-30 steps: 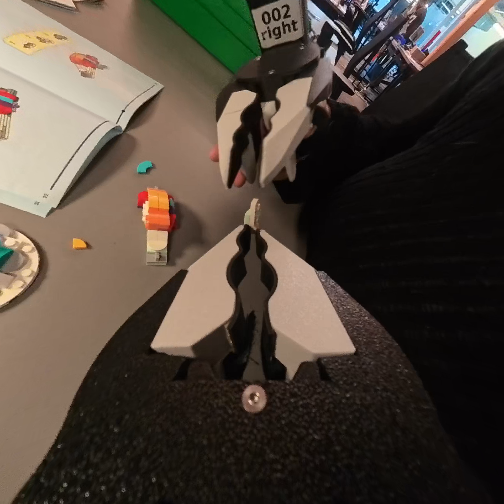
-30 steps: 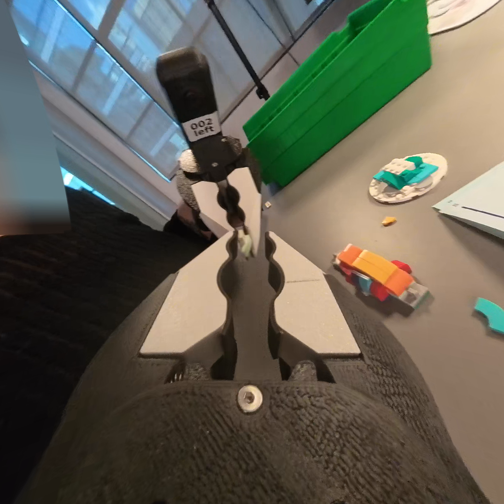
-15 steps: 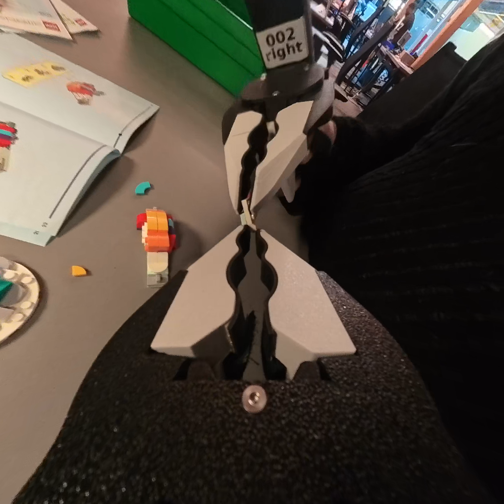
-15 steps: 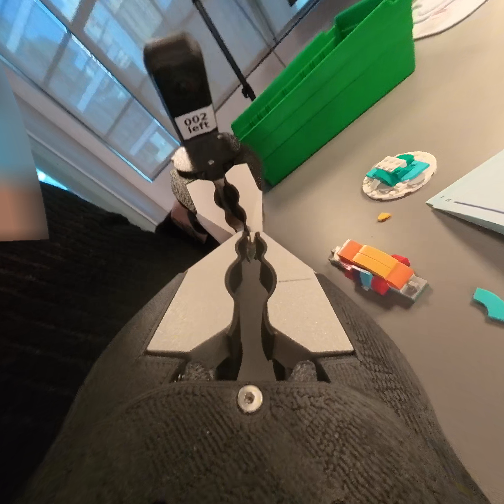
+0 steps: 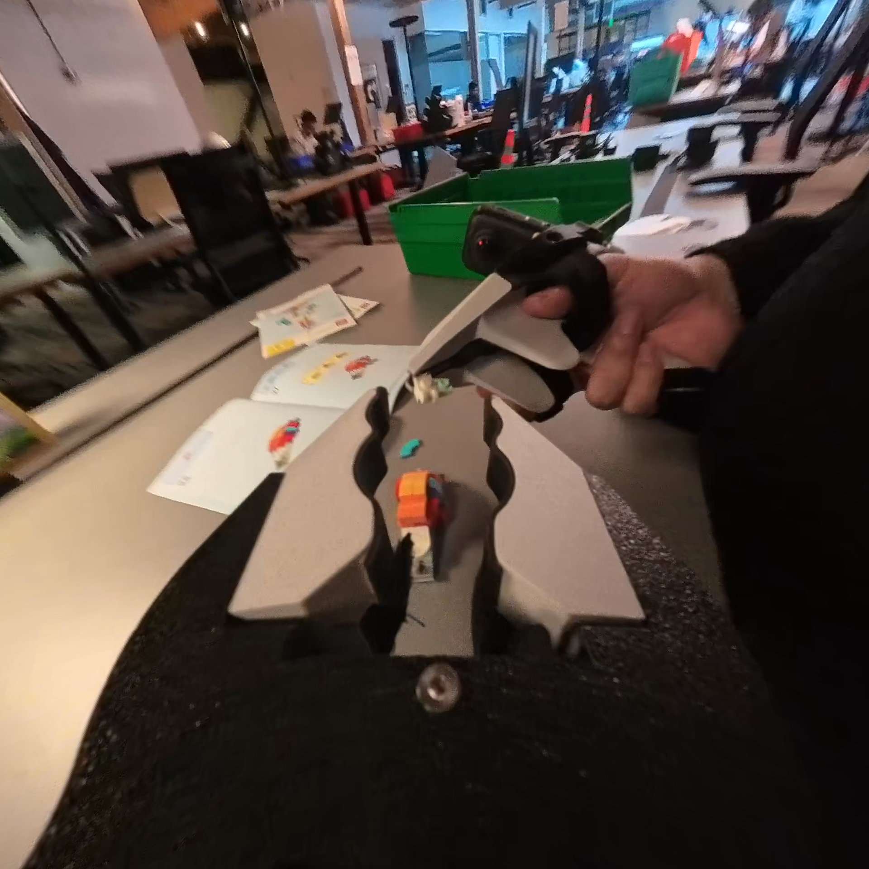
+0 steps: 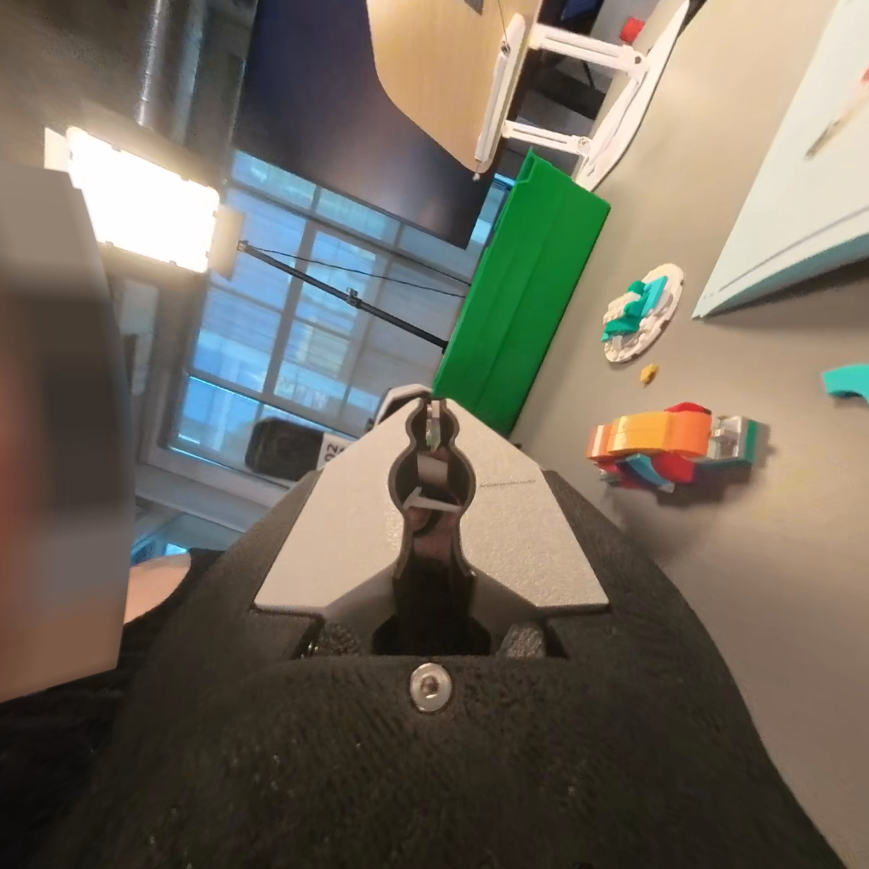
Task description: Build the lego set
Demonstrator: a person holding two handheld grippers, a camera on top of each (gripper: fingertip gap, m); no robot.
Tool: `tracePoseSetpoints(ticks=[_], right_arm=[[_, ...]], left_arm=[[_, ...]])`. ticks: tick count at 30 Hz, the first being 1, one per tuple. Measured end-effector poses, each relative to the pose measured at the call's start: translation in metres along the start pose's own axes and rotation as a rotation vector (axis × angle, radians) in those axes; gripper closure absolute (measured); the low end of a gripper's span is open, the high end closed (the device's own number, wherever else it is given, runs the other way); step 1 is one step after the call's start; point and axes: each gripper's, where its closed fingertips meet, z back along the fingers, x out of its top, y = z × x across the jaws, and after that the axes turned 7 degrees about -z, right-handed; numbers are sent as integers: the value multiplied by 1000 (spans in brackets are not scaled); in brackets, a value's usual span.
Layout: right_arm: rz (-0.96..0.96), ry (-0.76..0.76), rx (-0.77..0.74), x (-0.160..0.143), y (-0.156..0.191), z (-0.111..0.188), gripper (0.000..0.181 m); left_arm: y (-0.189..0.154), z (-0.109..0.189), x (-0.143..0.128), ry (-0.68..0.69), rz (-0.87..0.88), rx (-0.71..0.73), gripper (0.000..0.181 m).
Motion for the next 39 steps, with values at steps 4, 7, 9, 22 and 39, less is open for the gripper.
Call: tracePoseSetpoints(ticks=[4,7,9,22,39], right_arm=[[-67,-18,12,-1,-5,0,178],[-79,-28,12,1,-5,1,178],[-84,-37,14,2,-4,1,178],[72,-83,-1,11,1,4,163],[1149,271,-694,59,-84,52,155]], left_arm=[[4,-5,-5,55,-166,115,156],[7,-6,-5,65,-199,162,163],[8,-6,-4,57,-200,182,170],[10,-2,-18,130,-158,172,177],[22,51,-62,299,114,174,177]])
